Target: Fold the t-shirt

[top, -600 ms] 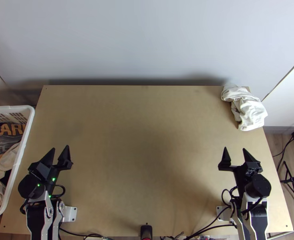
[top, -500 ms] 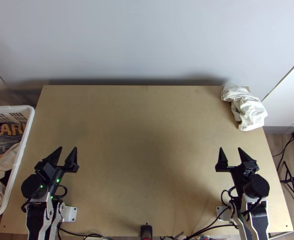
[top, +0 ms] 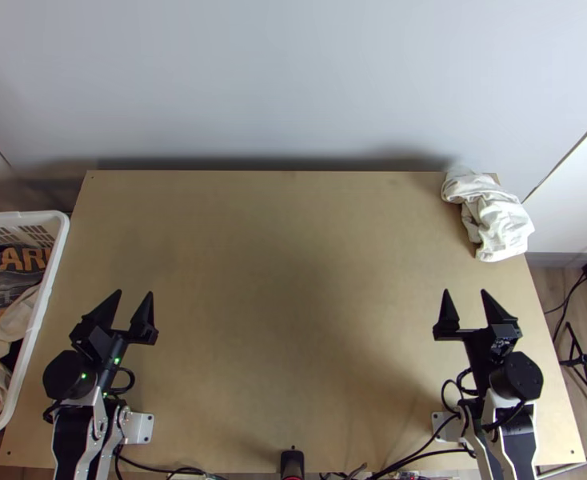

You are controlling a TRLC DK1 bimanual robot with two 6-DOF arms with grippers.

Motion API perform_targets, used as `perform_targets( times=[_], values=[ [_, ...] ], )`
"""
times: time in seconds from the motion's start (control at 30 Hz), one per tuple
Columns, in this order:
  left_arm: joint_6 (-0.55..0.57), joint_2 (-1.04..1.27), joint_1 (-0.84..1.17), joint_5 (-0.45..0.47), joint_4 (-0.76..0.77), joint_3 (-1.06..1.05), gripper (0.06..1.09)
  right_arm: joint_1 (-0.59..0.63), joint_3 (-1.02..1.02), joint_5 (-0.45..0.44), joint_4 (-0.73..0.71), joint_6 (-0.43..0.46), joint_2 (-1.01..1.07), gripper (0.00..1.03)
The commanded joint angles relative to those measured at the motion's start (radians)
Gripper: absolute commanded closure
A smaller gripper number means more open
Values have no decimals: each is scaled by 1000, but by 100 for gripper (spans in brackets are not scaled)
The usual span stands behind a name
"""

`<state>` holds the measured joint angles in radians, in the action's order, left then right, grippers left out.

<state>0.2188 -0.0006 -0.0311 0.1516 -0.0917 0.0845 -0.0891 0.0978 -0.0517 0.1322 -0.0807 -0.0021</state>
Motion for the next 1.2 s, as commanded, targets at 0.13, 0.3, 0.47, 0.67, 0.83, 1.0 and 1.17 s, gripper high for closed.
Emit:
perform_targets(
  times=[0.13,0.3,0.47,0.67,0.83,1.0,1.17],
  values=[
    [14,53,37,-11,-161,132,11,-209,75,-77,-60,-16,28,5],
    [14,166,23,-30,-204,221,10,-192,240,-91,-52,-16,223,5],
    [21,356,28,-32,-287,405,11,-179,468,-91,4,-31,432,5],
    [33,514,10,-55,-364,609,11,-169,732,-94,109,-28,617,5],
    [57,677,-7,-58,-480,834,11,-166,919,-93,175,-24,746,5],
    [85,835,-20,-75,-566,1052,11,-158,1056,-96,173,-4,901,5],
    [103,1005,-13,-83,-648,1313,11,-136,1217,-97,168,-16,1057,5]
  ],
)
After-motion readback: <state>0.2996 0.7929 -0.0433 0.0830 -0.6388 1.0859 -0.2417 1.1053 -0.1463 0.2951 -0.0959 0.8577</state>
